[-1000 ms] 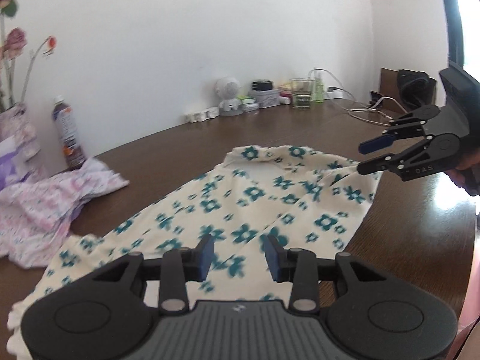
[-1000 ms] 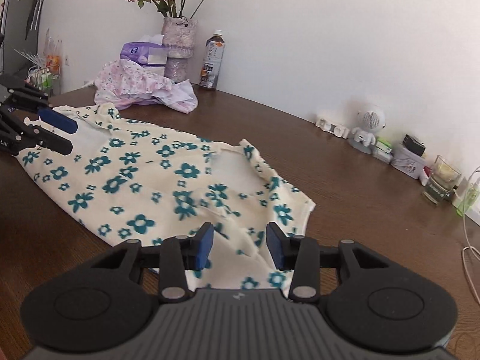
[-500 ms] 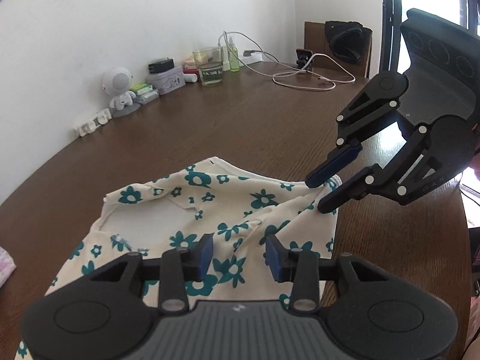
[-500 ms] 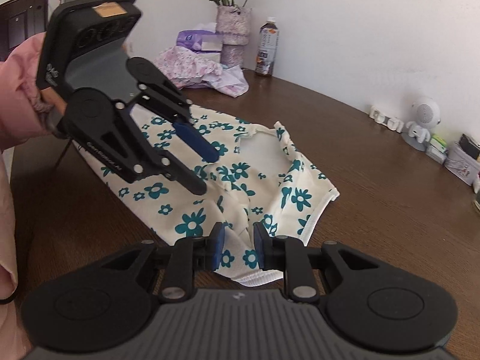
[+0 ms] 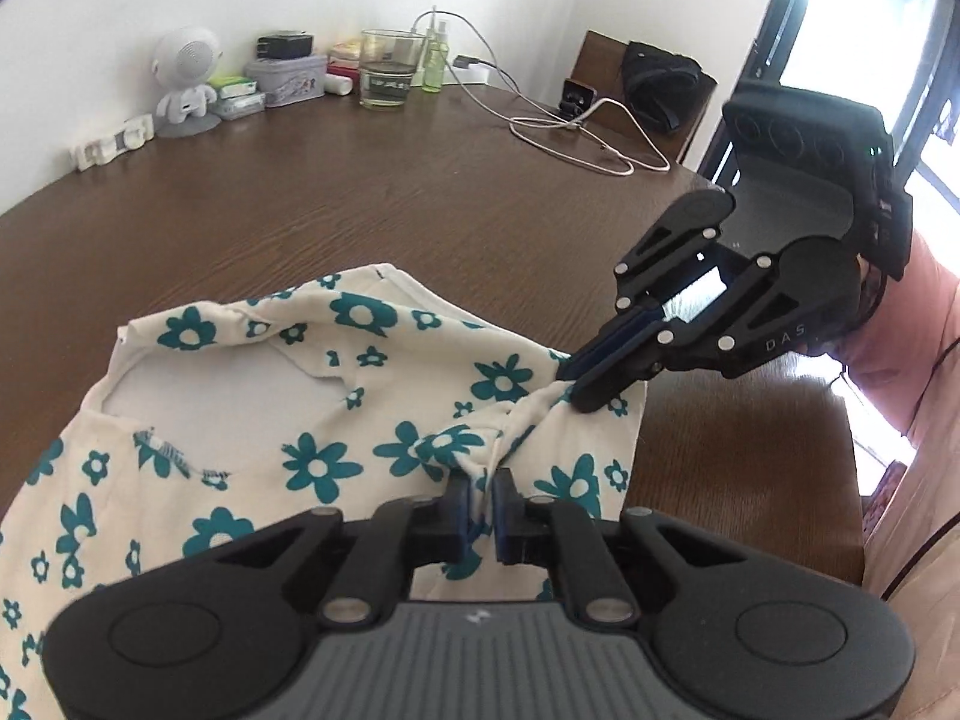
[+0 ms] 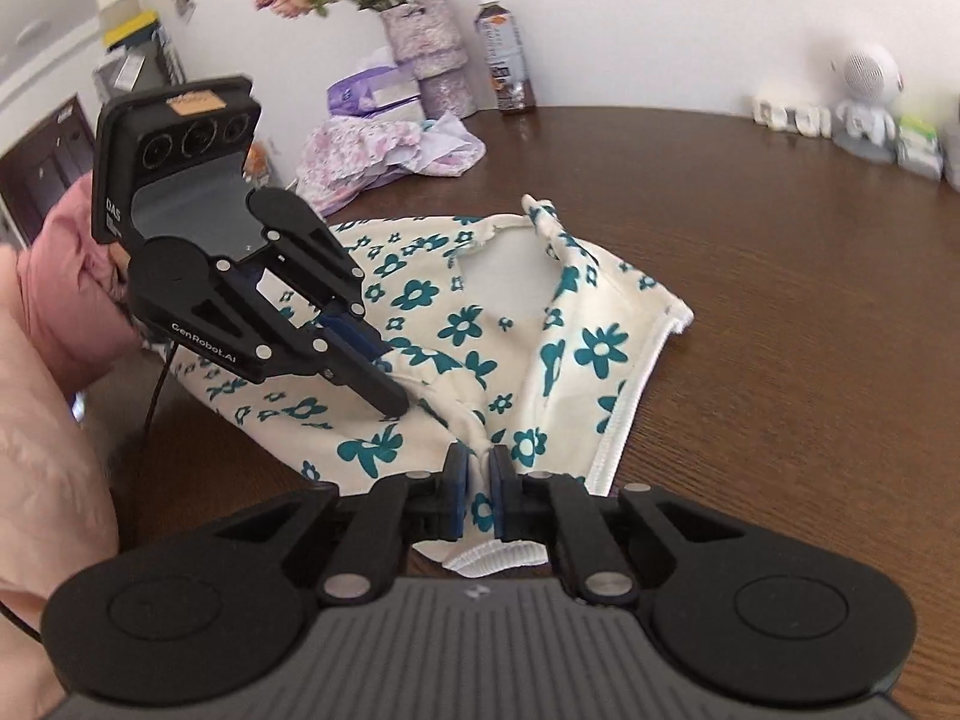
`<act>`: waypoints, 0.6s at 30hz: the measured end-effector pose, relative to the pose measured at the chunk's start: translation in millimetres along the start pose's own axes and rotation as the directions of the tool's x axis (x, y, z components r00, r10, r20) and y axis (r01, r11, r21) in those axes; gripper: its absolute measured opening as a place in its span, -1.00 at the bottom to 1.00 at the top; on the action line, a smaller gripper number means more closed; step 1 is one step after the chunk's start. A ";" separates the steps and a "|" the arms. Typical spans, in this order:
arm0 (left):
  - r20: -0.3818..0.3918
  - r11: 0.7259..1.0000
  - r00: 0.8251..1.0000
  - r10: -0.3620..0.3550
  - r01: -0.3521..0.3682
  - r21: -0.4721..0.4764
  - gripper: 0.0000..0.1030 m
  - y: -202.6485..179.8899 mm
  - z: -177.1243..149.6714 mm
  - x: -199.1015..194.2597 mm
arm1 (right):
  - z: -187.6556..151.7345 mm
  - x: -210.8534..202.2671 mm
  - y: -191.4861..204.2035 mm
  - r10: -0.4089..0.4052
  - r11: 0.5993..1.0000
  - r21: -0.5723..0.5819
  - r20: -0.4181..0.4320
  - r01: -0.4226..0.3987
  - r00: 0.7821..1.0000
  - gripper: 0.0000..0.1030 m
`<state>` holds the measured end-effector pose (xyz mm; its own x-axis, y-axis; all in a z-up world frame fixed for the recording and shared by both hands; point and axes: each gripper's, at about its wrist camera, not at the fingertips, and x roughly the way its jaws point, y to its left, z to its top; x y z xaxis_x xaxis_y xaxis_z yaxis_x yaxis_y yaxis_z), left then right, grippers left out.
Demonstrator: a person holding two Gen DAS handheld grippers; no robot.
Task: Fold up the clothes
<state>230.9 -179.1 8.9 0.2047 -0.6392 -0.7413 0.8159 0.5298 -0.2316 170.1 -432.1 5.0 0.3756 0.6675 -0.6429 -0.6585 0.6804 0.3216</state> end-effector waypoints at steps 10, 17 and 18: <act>0.087 0.997 0.994 0.062 -0.057 -0.060 -0.51 4.9 -0.9 -12.3 | -8.1 7.6 -7.9 0.002 0.998 0.056 0.002 -0.002 1.000 -0.85; 0.138 0.992 0.988 0.075 -0.089 0.095 -0.58 -36.5 -5.3 -25.4 | -5.7 7.2 -0.1 -0.040 0.999 0.026 0.002 0.040 0.999 -0.82; 0.114 0.990 0.990 0.080 -0.092 0.107 -0.64 -39.0 -7.4 -20.7 | -4.7 4.4 2.4 -0.054 0.998 0.016 0.009 0.054 0.999 -0.76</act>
<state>190.9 -182.3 28.6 0.3297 -0.6542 -0.6807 0.8468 0.5237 -0.0932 167.1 -428.9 -0.4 0.4165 0.6327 -0.6528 -0.6269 0.7199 0.2978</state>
